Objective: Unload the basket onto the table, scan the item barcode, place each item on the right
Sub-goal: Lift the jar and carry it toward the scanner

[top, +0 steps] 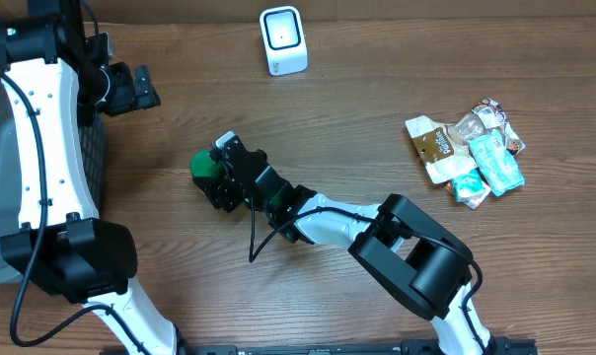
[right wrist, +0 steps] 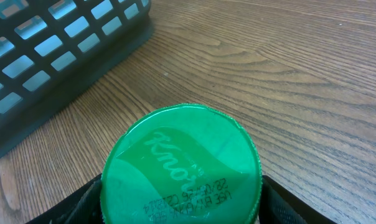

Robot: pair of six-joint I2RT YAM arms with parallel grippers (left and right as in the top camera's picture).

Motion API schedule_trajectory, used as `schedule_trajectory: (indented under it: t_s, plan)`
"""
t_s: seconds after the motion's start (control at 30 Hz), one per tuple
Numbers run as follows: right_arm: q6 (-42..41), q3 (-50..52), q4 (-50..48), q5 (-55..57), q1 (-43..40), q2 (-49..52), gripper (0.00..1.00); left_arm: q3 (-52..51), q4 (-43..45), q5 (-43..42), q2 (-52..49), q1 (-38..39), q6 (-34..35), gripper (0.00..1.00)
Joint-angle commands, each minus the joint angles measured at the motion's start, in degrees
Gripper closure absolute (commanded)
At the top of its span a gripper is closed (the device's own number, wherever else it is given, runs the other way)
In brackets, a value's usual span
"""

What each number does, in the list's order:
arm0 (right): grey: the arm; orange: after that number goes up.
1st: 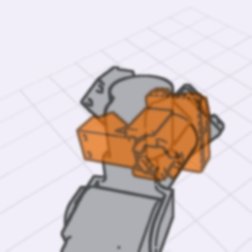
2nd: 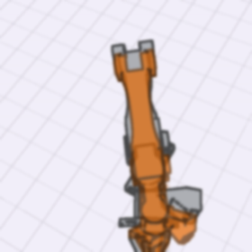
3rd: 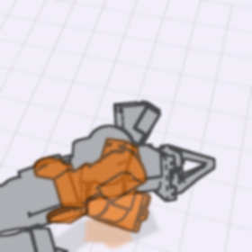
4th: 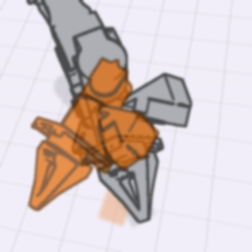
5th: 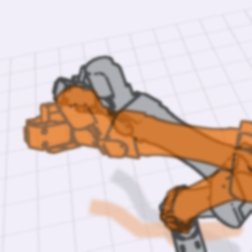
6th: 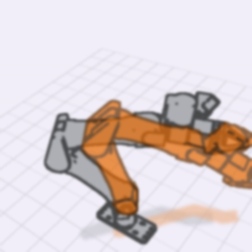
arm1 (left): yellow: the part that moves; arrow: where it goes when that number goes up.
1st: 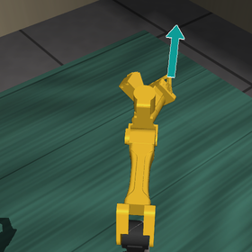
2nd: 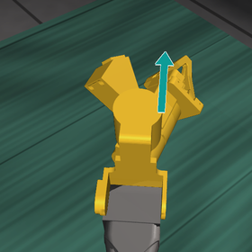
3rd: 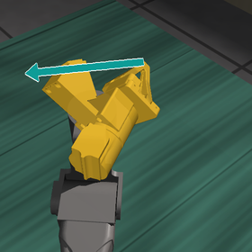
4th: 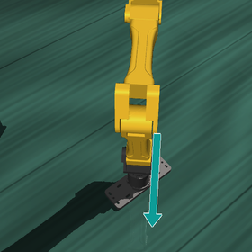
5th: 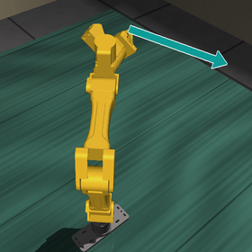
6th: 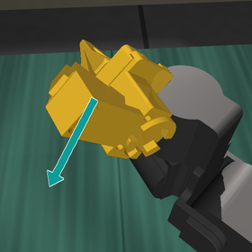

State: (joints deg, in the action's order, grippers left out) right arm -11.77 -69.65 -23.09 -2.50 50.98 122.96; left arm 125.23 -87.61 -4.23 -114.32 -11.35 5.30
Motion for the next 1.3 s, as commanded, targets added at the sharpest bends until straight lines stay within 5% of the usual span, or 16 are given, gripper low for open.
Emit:
schedule_trajectory:
  t_s: [0.0, 0.3, 0.6, 0.93, 1.27]
  plan:
    - [-0.13, -1.27, 2.62, 0.11, -1.38, -3.37, 0.41, 0.17, 0.07, 0.22, 1.51, -0.24, -1.49, 0.0]
    - [0.0, -1.27, 22.67, 4.5, -10.34, -14.53, 0.46, 0.17, 0.07, 0.22, 1.51, -0.24, -1.49, 0.01]
    - [4.17, -1.25, 39.82, 4.31, -15.02, -15.43, 0.45, 0.17, 0.07, 0.22, 1.51, -0.24, -1.49, 0.0]
    - [33.77, -1.25, 43.04, -15.34, -15.34, -15.43, 0.2, 0.17, 0.07, 0.22, 1.51, -0.24, -1.49, 0.0]
    - [48.33, -1.27, 44.48, -20.11, -15.5, -15.61, 0.05, 0.17, 0.07, 0.22, 1.51, -0.24, -1.49, 0.0]
